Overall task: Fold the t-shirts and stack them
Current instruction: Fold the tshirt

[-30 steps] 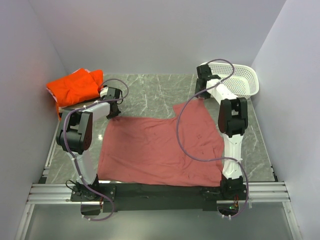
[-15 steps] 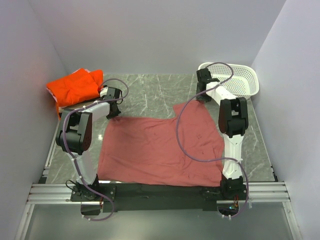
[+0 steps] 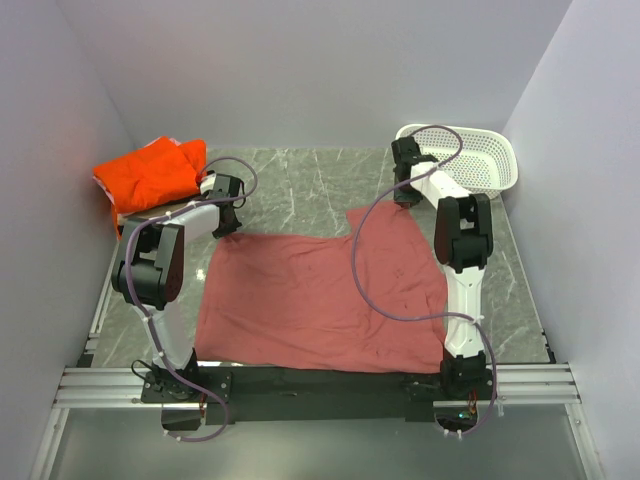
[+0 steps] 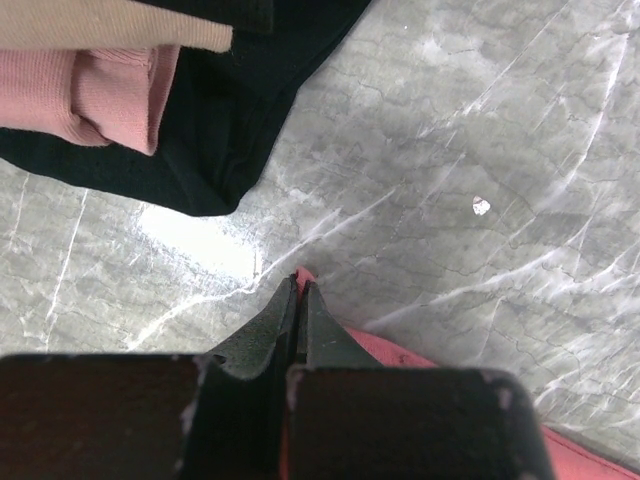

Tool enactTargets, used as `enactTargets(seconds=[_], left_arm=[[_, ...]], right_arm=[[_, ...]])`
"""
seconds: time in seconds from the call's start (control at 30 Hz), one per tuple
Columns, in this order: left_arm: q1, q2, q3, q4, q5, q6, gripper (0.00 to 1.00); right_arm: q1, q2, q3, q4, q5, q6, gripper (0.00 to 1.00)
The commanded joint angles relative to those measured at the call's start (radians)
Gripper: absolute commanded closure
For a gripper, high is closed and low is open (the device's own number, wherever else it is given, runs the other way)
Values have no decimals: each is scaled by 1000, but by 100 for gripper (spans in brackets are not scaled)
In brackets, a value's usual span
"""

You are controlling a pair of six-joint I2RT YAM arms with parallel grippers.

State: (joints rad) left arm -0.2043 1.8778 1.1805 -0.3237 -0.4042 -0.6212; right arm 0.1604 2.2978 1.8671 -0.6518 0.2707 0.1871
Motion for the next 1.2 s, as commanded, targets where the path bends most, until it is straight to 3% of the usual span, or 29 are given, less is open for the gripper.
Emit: enactTargets(seconds=[0.0, 0.33, 0.47, 0.8, 0.93, 1.17], left_arm=[[0, -57, 41, -9, 1, 14, 99], [0, -63, 50, -8, 2, 15, 100], [2, -63, 51, -6, 7, 15, 99], [5, -94, 41, -8, 8, 17, 99], [5, -103, 41, -9, 7, 17, 99], [5, -117, 39, -15, 11, 15, 99]], right_arm=[[-1, 37, 67, 9, -11, -28, 66], [2, 54, 122, -57, -31, 31, 63], [-9, 26, 103, -37, -64, 90, 51], [-41, 31, 96, -49, -137, 101, 45], [-47, 32, 92, -49, -139, 107, 35], [-65, 20, 69, -48, -166, 120, 34]])
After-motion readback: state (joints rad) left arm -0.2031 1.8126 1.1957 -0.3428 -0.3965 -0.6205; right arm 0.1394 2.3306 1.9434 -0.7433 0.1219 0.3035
